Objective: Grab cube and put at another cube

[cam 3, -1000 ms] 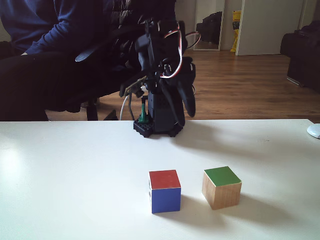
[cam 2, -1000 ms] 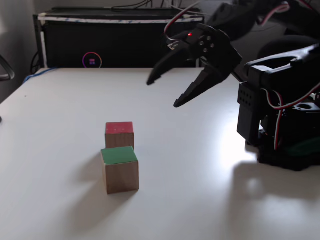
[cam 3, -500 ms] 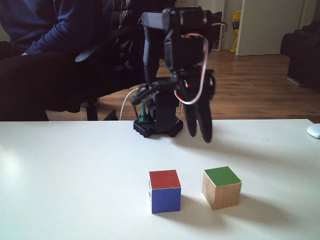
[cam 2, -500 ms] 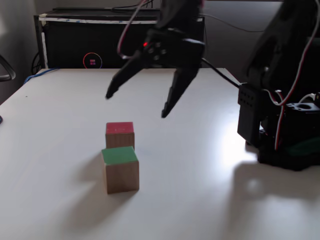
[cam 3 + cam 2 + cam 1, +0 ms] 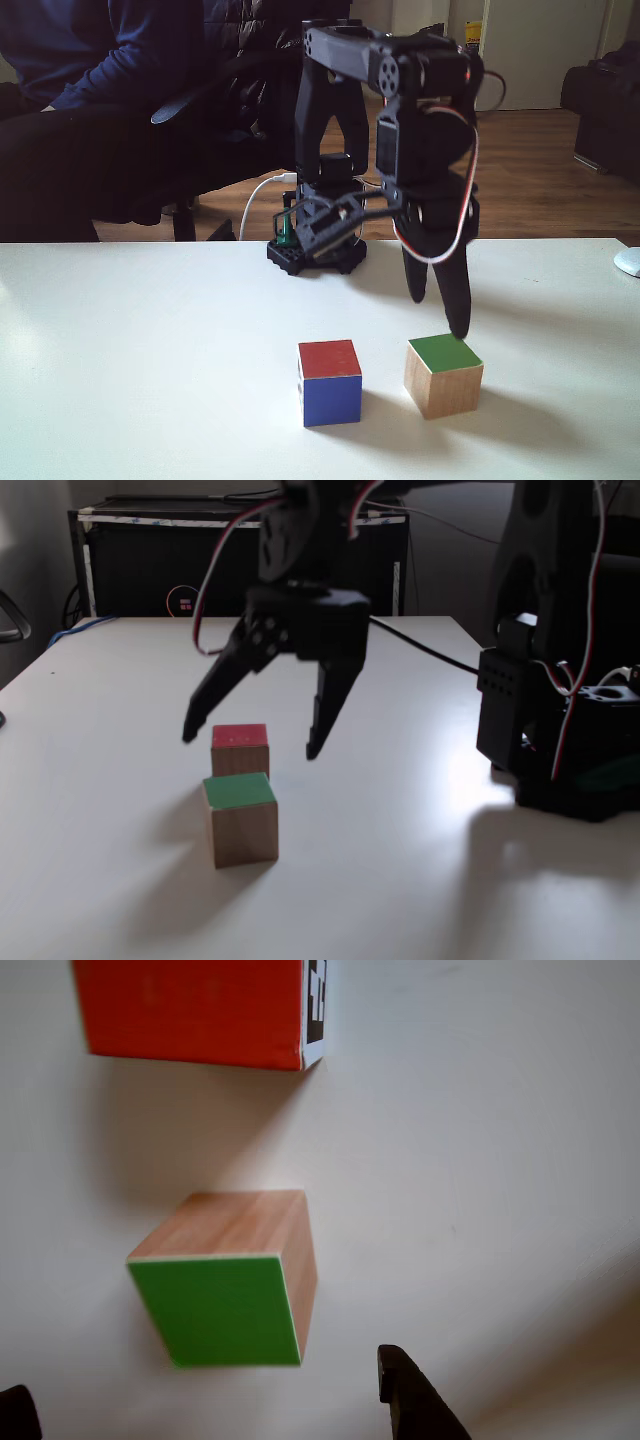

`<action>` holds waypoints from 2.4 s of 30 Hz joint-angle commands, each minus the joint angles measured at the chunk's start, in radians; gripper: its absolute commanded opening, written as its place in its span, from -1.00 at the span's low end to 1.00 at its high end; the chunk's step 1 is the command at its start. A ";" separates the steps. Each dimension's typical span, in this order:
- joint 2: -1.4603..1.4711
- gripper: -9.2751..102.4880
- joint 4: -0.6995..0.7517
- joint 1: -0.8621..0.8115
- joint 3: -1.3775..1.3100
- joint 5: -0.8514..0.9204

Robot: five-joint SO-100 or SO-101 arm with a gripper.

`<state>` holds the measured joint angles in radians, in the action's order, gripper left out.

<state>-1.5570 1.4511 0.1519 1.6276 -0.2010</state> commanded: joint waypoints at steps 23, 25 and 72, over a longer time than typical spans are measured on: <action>0.325 -0.03 -0.071 0.071 -0.206 -0.028; 0.331 -0.02 -0.071 0.067 -0.209 -0.026; -0.204 -0.61 0.055 -0.152 -0.121 -0.043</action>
<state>-1.6705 1.4726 0.0506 1.5570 -0.2654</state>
